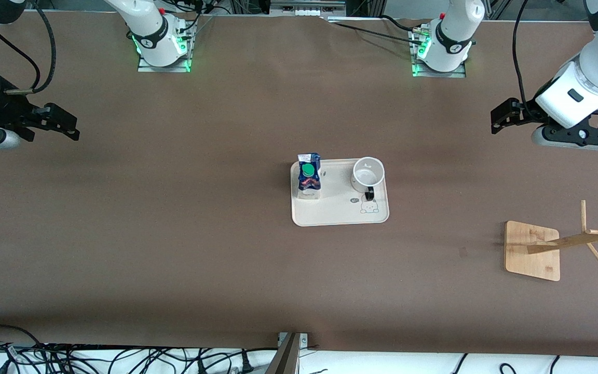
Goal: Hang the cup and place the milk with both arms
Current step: 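Reach the left gripper to the white mug on the tray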
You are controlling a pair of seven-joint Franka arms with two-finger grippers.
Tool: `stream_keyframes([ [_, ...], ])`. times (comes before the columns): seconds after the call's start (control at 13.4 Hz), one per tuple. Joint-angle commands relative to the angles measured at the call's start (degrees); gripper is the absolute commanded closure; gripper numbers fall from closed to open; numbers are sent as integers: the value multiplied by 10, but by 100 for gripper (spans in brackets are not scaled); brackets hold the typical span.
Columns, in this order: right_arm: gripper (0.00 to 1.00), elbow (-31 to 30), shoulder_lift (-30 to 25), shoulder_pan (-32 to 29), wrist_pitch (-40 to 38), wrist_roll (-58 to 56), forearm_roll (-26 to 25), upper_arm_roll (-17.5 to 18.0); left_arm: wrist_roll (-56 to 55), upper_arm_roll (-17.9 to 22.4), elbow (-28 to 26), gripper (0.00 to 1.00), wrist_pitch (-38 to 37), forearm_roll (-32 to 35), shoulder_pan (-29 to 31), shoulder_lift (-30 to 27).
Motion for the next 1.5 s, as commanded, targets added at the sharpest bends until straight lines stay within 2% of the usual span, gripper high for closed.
stream_keyframes([
  [0.0,0,-9,-11,1,-3,1,4,-2,2,-4,0,0,-5,12,-1,-6],
  [0.45,0,-9,-11,2,-3,1,4,-2,-1,-4,10,0,-26,11,-4,4],
  [1.05,0,-9,-11,1,-3,1,4,-2,-6,-38,41,0,-42,4,-19,52],
  [1.27,0,-9,-11,2,-3,1,4,-2,-119,-66,35,0,-23,11,-58,80],
  [1.42,0,-9,-11,1,-3,1,4,-3,-193,-69,34,0,36,12,-96,118],
])
